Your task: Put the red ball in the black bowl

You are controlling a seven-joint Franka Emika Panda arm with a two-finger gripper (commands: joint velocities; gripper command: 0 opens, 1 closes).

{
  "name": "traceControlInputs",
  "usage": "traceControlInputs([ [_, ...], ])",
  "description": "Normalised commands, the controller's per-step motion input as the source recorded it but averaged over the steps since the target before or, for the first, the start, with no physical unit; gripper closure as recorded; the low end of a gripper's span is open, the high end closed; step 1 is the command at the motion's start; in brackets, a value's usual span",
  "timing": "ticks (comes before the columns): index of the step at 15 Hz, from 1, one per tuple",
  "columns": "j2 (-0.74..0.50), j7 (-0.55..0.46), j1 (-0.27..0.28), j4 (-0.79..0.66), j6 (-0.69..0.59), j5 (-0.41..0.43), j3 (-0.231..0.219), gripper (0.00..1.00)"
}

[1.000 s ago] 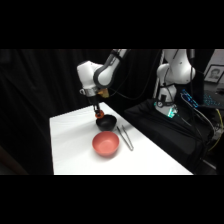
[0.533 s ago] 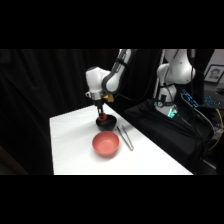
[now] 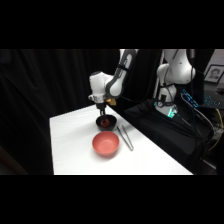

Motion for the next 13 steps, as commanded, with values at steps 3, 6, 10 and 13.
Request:
traceControlInputs([
  [3,-0.31,0.05,0.11,-0.07,-0.2,-0.028,-0.076,0.0],
  [6,-0.4,0.1,0.114,-0.05,-0.34,-0.091,-0.108,0.0],
  [10,-0.45,0.12,0.09,0.02,-0.4,-0.147,-0.116,0.0],
  [13,-0.33,0.13,0.063,0.17,-0.47,-0.164,-0.089,0.0],
])
